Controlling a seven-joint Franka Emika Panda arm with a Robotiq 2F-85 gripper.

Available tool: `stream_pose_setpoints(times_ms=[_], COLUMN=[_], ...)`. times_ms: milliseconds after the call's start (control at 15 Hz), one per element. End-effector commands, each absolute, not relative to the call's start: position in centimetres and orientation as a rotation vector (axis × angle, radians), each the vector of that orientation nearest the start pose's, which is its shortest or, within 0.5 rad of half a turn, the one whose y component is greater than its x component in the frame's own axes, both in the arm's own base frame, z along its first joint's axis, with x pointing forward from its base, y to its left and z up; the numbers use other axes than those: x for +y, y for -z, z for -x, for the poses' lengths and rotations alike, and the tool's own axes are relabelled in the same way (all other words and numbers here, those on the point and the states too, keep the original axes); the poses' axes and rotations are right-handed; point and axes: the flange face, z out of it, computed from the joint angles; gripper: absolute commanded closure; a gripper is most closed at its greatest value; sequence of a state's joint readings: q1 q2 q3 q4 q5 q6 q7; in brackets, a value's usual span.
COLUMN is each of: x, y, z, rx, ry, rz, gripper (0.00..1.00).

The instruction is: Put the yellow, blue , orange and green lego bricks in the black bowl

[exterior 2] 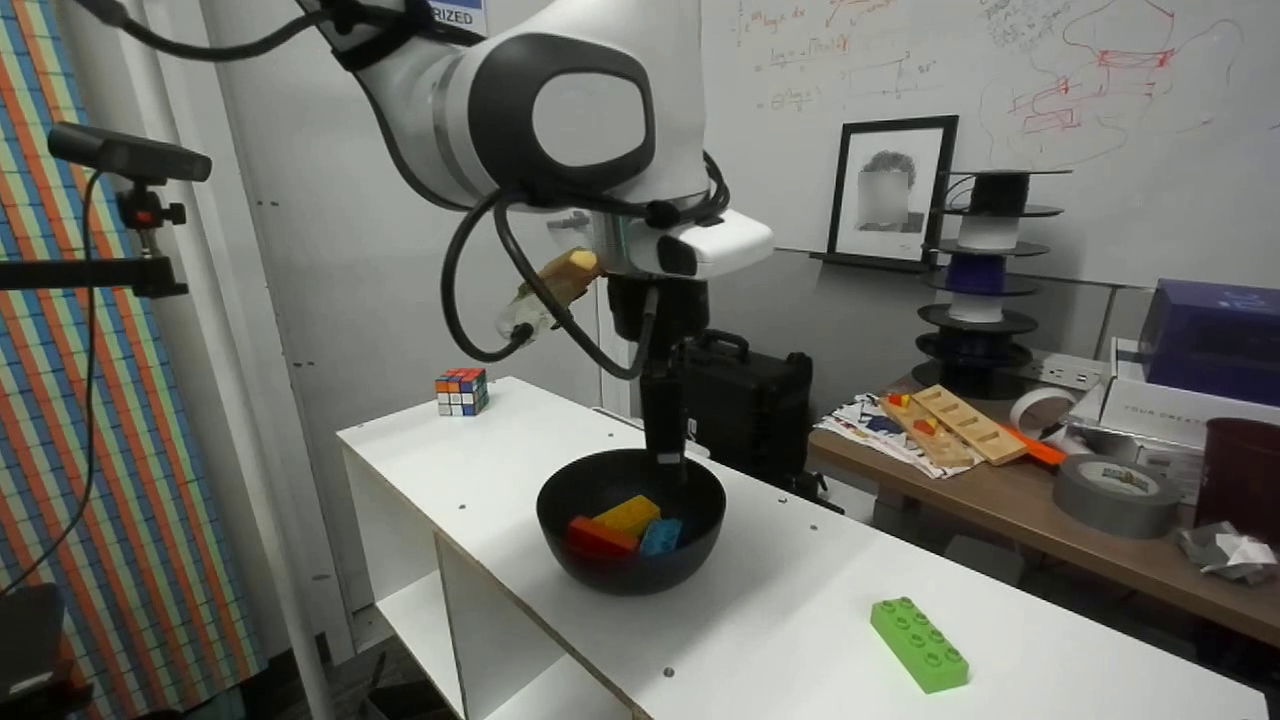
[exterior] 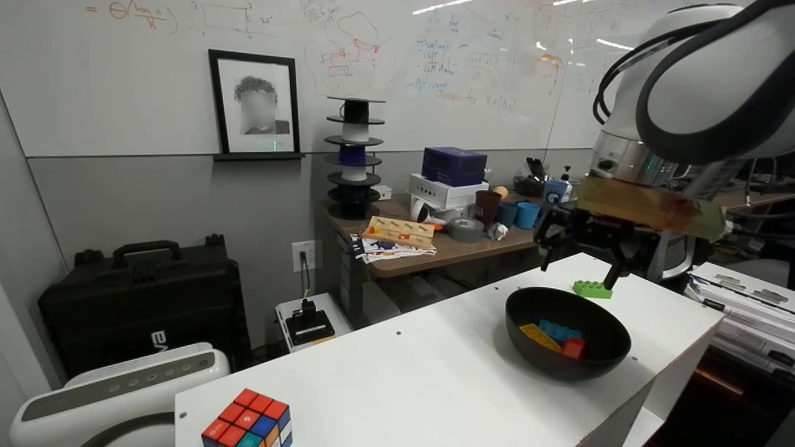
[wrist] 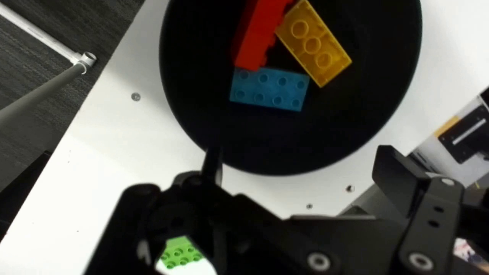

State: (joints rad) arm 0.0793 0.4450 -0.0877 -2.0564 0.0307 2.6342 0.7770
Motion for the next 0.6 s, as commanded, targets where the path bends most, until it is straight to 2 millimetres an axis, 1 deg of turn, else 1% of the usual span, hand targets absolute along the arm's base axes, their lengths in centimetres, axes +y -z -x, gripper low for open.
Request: stream_pose_setpoints(times_ms=[0,133,267,400,533], x=[-6.1,-10.2,-13.9,-16.5,-18.4], y=[-25.8,-25.5,-24.6,-23.6,-22.6], z=[-61.6,-61.9,-62.1,-62.2,-62.6], rx=[1.418,1.559,1.702,1.832,1.937], ry=[0.268,0.216,0.172,0.121,0.094], rz=[2.659,2.535,2.403,2.274,2.147], gripper=[0.0,0.0,0.0,0.0,0.0])
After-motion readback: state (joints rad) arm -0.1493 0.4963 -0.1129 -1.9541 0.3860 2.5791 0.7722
